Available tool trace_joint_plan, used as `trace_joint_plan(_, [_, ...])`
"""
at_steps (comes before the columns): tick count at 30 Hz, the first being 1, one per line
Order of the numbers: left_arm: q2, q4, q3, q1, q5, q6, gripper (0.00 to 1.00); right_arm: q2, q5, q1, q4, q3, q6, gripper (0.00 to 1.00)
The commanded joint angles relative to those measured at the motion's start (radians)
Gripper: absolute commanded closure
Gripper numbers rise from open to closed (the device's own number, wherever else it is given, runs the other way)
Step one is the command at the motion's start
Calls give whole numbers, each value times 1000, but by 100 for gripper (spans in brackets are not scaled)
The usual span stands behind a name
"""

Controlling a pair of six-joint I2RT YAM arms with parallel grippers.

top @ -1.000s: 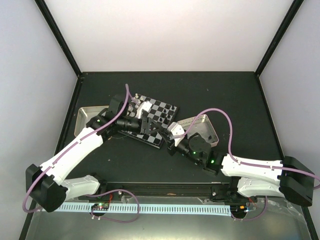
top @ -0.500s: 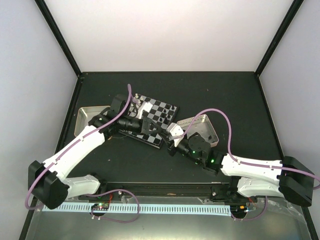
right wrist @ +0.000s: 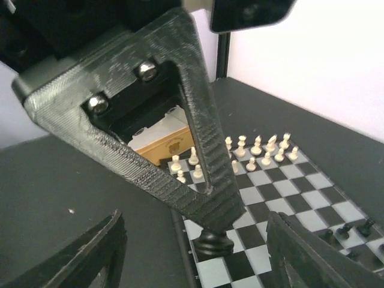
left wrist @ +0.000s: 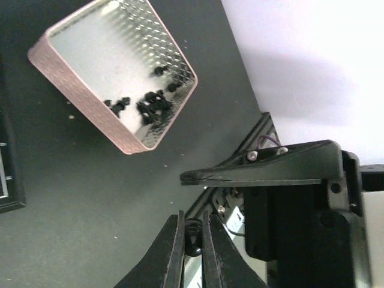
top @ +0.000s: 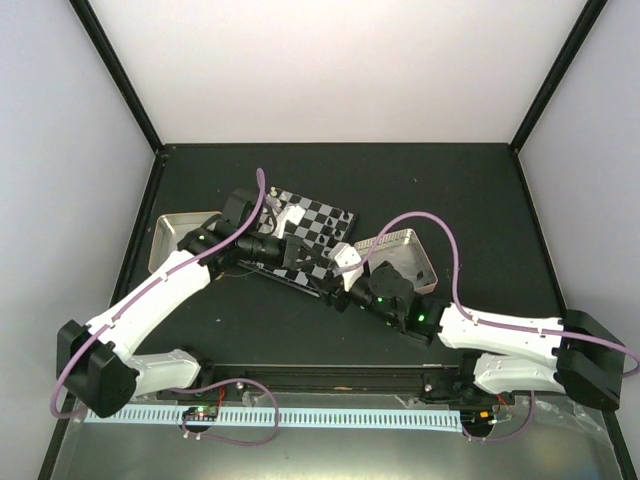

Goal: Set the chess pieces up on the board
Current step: Place the chess piece on the chessboard.

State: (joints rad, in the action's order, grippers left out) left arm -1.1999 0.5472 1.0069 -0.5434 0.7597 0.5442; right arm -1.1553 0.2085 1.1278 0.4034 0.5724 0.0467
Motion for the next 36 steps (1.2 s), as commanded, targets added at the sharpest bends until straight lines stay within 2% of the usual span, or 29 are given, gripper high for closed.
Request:
trace_joint_plan(1, [13,41,40,-1,-156,-56,98,36,-9,-14,-65,12,123,29])
trace_joint_plan(4, [4,38,34,0,-278,-77,98,96,-30,-41,-89,-25,208,23])
trace_joint_plan(7, [-30,29,33,-5,-387,-89,98,138,-18,-86,-164,-36,322,23])
trace_joint_plan(13, [-153,-42,36,-75,-679,-89,98,135,7,-280,-382,-17,595,23])
trace_joint_plan(17, [-256,-137,27,-118,-827,-90,98,115,-6,-366,-471,2,672,23])
trace_joint_plan(26, [-480,-313,68,-148,-946,-213,98,69,-99,-469,-512,-4,742,23])
trace_joint_plan(30, [-552,-373,72,-147,-957,-274,99,49,-121,-479,-531,17,722,23])
trace_joint_plan(36, [-629,-411,96,-147,-931,-278,98,36,-144,-487,-524,25,703,23])
